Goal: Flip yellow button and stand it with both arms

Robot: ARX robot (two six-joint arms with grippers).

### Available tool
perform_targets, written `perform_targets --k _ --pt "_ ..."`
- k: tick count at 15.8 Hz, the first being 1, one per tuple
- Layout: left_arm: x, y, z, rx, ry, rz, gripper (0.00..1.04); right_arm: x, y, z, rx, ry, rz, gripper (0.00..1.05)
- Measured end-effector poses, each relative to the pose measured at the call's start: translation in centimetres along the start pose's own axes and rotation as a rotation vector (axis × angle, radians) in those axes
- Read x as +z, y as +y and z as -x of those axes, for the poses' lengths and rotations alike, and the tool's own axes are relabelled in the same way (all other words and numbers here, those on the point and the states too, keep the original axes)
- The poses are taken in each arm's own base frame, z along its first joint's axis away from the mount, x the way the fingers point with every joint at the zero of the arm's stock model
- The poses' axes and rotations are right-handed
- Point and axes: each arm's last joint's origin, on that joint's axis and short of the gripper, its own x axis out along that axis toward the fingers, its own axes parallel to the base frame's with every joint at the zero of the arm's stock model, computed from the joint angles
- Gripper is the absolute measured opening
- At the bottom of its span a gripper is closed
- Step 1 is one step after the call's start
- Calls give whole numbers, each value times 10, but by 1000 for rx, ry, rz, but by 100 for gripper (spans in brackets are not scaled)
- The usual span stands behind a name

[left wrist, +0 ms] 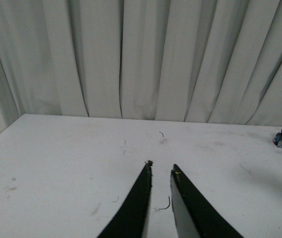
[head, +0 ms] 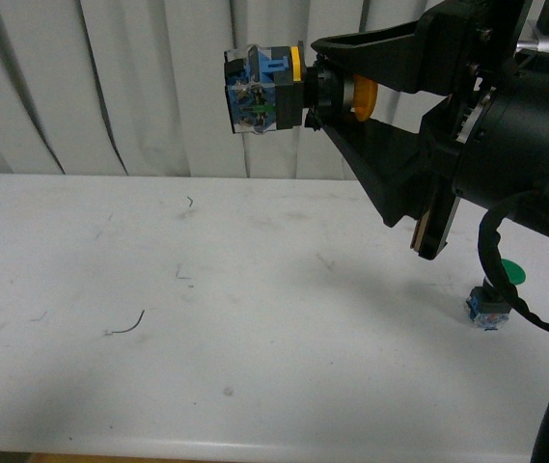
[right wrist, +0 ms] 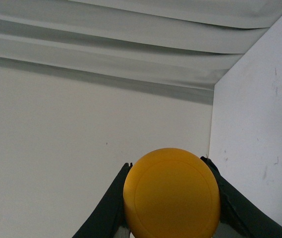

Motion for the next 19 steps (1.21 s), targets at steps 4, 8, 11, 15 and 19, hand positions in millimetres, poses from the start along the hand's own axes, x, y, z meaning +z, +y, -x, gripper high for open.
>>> perform_targets --k 4,8,11,15,19 --pt "-14 12 0 -21 1 -5 2 0 0 0 1 1 12 36" --pt "-24 17 0 -12 11 -5 2 0 1 0 3 5 20 36" --pt "-27 17 0 -9 6 -5 2 0 2 0 6 4 22 36" --pt "-38 17 0 -9 8 -5 2 0 2 0 7 4 22 36" --pt "-38 17 0 -9 7 -4 3 0 2 0 7 5 26 36"
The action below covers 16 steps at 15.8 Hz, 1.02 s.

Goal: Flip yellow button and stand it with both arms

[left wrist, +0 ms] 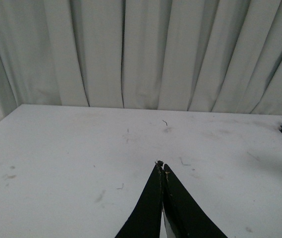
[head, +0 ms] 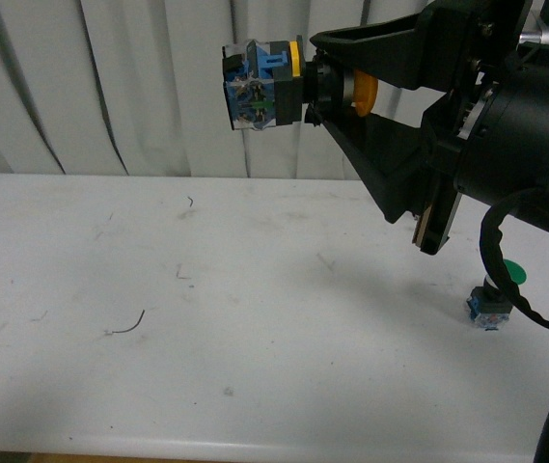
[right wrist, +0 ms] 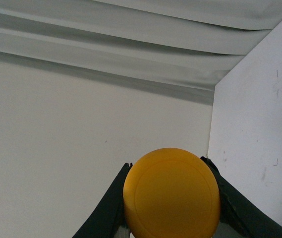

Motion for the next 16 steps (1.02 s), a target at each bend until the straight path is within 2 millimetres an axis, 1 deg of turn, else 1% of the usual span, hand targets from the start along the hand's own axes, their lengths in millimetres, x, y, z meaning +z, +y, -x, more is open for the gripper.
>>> perform_targets --k 1,3,4,6,7,8,9,10,11,12,14,15,16 --pt "0 0 0 0 0 -1 10 0 0 0 -1 0 0 36" --pt "0 0 0 0 0 -1 34 0 0 0 0 0 6 36" --pt "0 0 0 0 0 -1 61 0 0 0 -1 -1 19 36" --pt "0 0 0 0 0 0 77 -2 0 -1 1 1 31 36" --pt "0 0 0 0 0 -1 90 -3 1 -2 2 6 60 36" --pt "0 0 0 0 0 -2 100 -3 5 -1 11 1 116 36" --pt "0 0 0 0 0 -1 97 -1 14 0 31 -22 215 36" --pt "0 0 0 0 0 -1 98 1 23 0 49 -64 349 36" --pt "0 0 0 0 0 -1 98 8 31 -4 38 -143 507 36" --pt "0 0 0 0 0 -1 98 17 31 -8 -51 -206 655 36" --pt "0 0 0 0 0 -1 98 37 16 -7 -291 -292 891 36" --pt "0 0 0 0 0 -1 98 49 5 -3 -429 -332 1034 36" --pt "0 0 0 0 0 -1 98 57 1 1 -516 -349 1125 36"
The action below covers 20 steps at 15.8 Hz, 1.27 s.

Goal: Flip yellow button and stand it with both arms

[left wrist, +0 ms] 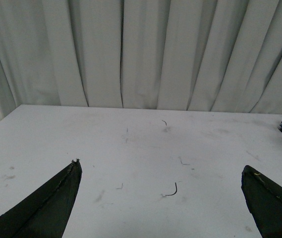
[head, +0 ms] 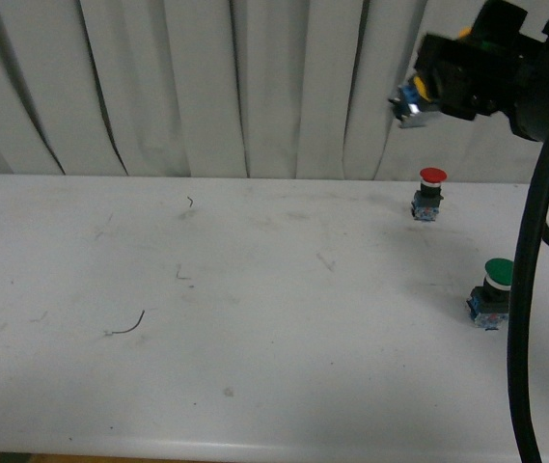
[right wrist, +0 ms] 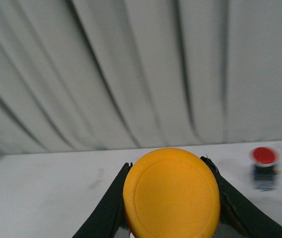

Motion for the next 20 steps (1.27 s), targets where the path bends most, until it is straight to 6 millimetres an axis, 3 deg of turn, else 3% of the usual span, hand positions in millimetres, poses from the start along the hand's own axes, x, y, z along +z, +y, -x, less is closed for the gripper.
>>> perform_targets --k 3,6,10,12,15,20 --pt "0 0 0 0 0 0 98 8 -27 -3 -188 -6 256 36" --pt "0 0 0 0 0 0 98 9 -52 -10 -339 57 355 36" --pt "0 0 0 0 0 0 98 -4 -81 -33 -440 228 260 36" --pt "0 0 0 0 0 0 98 -25 -97 -55 -492 361 140 36" --pt "0 0 0 0 0 0 98 -40 -103 -76 -527 430 69 36" --pt "0 0 0 0 0 0 98 -62 -93 -112 -501 534 47 36"
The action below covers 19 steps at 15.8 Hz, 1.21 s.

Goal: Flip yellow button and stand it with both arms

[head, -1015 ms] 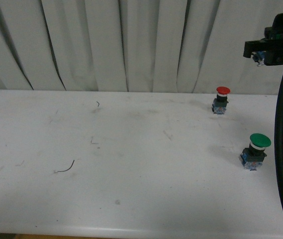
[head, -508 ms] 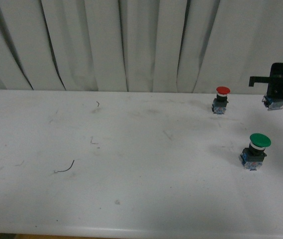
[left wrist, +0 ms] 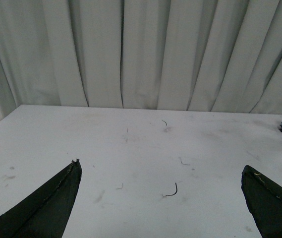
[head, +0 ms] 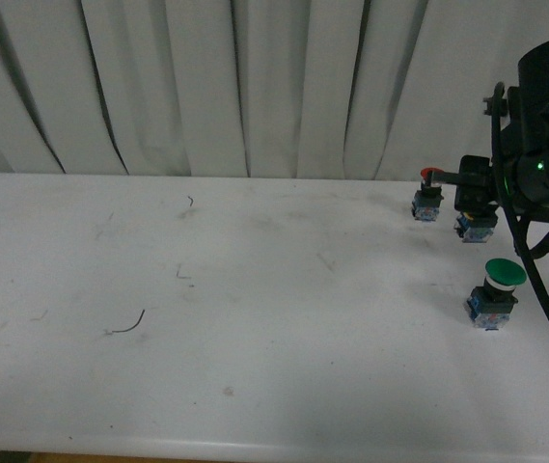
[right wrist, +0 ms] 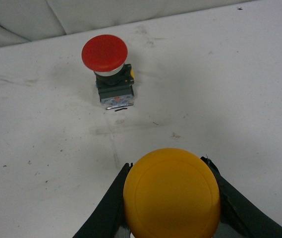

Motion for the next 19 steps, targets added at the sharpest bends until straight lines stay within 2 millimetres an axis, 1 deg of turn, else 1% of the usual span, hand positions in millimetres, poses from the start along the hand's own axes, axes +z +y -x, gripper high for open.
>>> perform_targets --k 2,7,11,19 --pt "0 0 0 0 0 0 98 -1 6 -4 9 10 9 36" --pt "0 0 0 0 0 0 98 -4 14 -12 11 35 10 36" --pt "0 0 0 0 0 0 98 -11 15 -18 -14 70 -21 36" --pt "0 0 0 0 0 0 98 -18 15 -22 -72 106 -42 36"
